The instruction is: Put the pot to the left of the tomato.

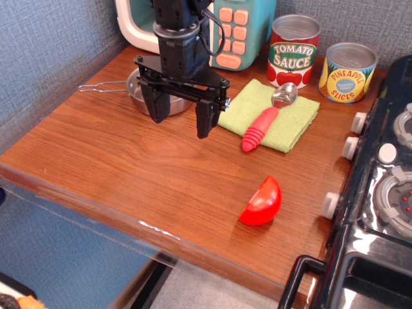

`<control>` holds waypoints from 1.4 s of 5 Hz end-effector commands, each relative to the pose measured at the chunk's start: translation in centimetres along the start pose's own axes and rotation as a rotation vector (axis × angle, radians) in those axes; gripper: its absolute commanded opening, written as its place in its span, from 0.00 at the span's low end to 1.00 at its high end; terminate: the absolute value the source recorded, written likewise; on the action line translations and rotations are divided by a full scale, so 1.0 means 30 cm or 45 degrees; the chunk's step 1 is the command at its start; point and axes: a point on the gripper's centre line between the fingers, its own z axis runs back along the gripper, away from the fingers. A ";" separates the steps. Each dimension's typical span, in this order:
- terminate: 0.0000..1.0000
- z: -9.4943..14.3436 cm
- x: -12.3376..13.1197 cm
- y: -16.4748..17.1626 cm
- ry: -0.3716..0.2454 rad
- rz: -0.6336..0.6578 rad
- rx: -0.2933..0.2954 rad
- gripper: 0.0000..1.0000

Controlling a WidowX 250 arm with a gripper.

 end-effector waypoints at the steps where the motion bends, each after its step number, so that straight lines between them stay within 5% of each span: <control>1: 0.00 0.000 0.000 0.000 0.000 0.000 0.000 1.00; 4: 0.00 -0.043 0.225 0.303 -0.023 0.257 0.056 1.00; 7: 0.00 -0.070 0.442 0.192 -0.113 0.190 -0.009 1.00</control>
